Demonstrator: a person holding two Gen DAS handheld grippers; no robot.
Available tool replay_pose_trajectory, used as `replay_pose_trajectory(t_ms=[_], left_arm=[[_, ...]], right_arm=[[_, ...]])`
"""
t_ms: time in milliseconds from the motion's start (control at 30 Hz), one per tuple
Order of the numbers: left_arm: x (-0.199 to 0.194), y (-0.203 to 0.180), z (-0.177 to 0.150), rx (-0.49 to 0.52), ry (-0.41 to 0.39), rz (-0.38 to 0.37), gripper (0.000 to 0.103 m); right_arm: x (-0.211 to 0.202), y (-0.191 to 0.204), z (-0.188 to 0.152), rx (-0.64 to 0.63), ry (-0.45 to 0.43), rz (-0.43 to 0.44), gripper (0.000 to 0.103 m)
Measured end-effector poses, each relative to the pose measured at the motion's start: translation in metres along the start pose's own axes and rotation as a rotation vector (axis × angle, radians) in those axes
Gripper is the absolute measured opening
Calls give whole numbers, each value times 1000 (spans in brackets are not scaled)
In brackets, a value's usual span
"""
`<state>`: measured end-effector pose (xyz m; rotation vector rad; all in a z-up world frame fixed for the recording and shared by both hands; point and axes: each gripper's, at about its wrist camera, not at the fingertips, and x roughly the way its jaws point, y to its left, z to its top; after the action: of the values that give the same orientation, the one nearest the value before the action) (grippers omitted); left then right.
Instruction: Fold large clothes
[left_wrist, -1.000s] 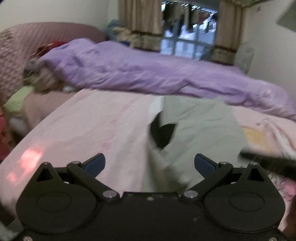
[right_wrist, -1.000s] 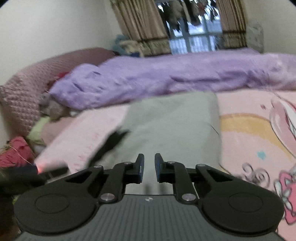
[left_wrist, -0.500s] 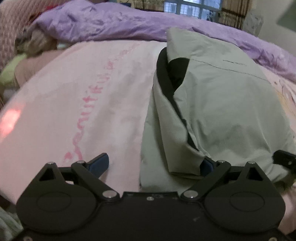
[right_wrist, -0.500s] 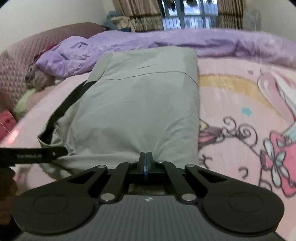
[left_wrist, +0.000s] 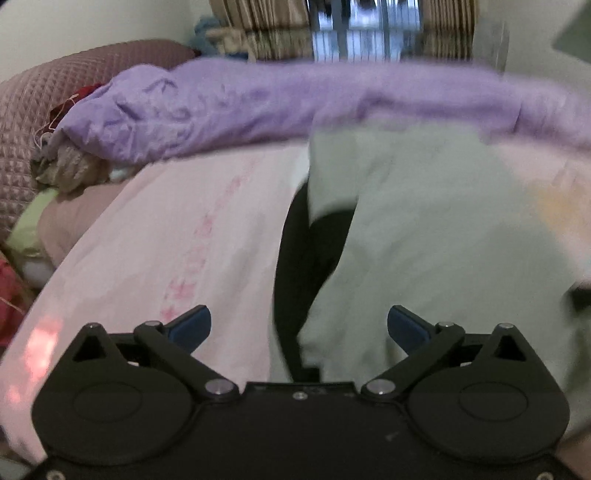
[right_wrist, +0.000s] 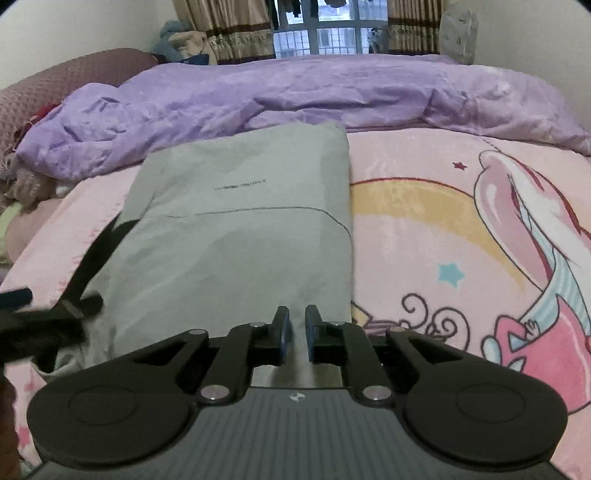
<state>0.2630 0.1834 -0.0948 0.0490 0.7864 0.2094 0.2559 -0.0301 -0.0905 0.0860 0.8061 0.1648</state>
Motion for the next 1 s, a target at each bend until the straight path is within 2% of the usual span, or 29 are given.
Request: replay_pose_trajectory(t_ms=[33, 167, 233, 333, 400, 467, 600, 733, 800, 833, 867, 933, 1000], left_arm=[[13, -3, -4, 22, 25, 16, 103], [22, 5, -26, -29, -8, -21, 103], [18, 11, -35, -37, -22, -37, 103], [16, 26, -49, -102, -23, -89, 103], [12, 34, -58, -142, -2, -118, 103], [7, 39, -64, -160, 15, -122, 103], [-10, 33, -57, -151, 41, -118, 103], [-29, 32, -43, -128, -1, -135, 103], [-20, 25, -47, -63, 36, -97, 103], [-10, 21, -53, -21, 73, -68, 103], [-7, 20, -61, -16, 66, -71, 103], [-5, 30, -66, -88, 63, -101, 103], [-9, 31, -61, -97, 61, -94, 103]], right_arm=[[2, 1, -2, -12, 1, -5, 14], [15, -5, -13, -19, 8, -4, 10], [14, -10, -24, -20, -31, 9, 8], [3, -11, -43, -46, -109, 11, 8], [-4, -6, -59, -76, -170, -26, 9], [-15, 3, -70, -103, -181, -72, 9], [-38, 13, -66, -143, -121, -43, 12], [-44, 4, -55, -57, -84, 91, 13], [-26, 3, -63, -80, -1, 79, 12], [-20, 3, -68, -105, -4, 71, 12], [-19, 4, -70, -125, -8, 74, 12], [-20, 3, -65, -127, 12, 79, 12], [-24, 3, -55, -93, 47, 88, 13]])
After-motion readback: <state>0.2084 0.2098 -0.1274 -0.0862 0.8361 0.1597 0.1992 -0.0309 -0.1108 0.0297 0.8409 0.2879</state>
